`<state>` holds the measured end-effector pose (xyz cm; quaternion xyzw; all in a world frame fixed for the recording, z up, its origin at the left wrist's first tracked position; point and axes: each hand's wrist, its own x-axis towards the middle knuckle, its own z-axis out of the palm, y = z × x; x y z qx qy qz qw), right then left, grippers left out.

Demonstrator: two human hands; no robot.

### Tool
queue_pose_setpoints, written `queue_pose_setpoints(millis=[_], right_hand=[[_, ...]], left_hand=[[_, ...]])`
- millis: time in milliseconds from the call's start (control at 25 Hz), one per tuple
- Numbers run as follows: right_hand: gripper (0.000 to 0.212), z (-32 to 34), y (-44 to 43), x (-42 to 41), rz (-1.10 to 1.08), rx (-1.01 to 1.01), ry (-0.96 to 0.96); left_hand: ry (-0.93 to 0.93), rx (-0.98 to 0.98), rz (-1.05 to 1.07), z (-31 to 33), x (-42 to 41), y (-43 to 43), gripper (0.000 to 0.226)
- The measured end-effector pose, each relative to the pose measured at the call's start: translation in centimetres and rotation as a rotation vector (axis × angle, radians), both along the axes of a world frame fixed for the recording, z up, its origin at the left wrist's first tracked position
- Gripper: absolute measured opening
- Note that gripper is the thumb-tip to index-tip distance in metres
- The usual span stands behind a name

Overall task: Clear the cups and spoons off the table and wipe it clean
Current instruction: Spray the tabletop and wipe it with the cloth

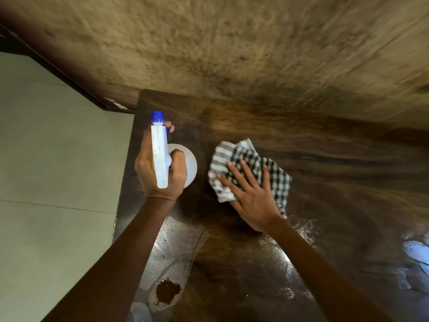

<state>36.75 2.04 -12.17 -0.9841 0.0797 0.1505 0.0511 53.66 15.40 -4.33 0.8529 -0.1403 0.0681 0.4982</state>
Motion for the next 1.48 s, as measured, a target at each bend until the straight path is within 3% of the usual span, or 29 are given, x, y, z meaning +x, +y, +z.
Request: queue_pose_setpoints(millis=[80, 240, 320, 440, 600, 800, 920, 1040, 1200, 1320, 1480], right_hand=[[0.055, -0.2, -2.7, -0.6, -0.046, -0.033, -0.018], [0.054, 0.3, -7.0, 9.3, -0.485, 0.033, -0.021], [0.054, 0.3, -7.2, 13.1, -0.554, 0.072, -0.030], [0.054, 0.3, -4.2, 12.5, -0.370, 0.018, 0.006], [0.060, -0.3, 2.2, 3.8, -0.022, -0.109, 0.055], [0.060, 0.3, 8.9, -10.4, 0.283, 0.053, 0.085], [0.060, 0.4, 6.8, -7.8, 0.238, -0.002, 0.068], [0.060, 0.0, 2.0, 1.7, -0.043, -0.098, 0.019], [0.054, 0.9, -3.5, 13.0, -0.322, 0.099, 0.045], [0.055, 0.7, -2.9, 14.0, -0.314, 0.105, 0.044], [0.059, 0.4, 3.3, 6.0, -0.102, -0.068, 0.032]], left_hand=[[-0.001, 0.006, -0.027, 0.4, -0.1, -0.1, 0.043], [-0.120, -0.070, -0.084, 0.2, 0.4, -0.4, 0.039], [-0.163, -0.067, -0.088, 0.0, 0.4, -0.4, 0.034], [-0.003, -0.082, -0.119, 0.6, 0.5, -0.1, 0.047], [0.030, -0.051, -0.054, 2.3, -0.1, 0.5, 0.046], [0.071, -0.031, -0.048, 3.0, -4.2, 4.1, 0.044], [0.068, 0.021, -0.018, 2.9, -5.9, 5.7, 0.041], [0.110, 0.015, 0.028, 2.7, -5.9, 6.3, 0.046], [0.054, 0.039, -0.062, 2.1, -5.7, 6.8, 0.051], [-0.010, 0.027, -0.063, 1.5, -5.8, 6.5, 0.047], [0.059, 0.048, 0.009, 0.6, -5.7, 6.6, 0.053]])
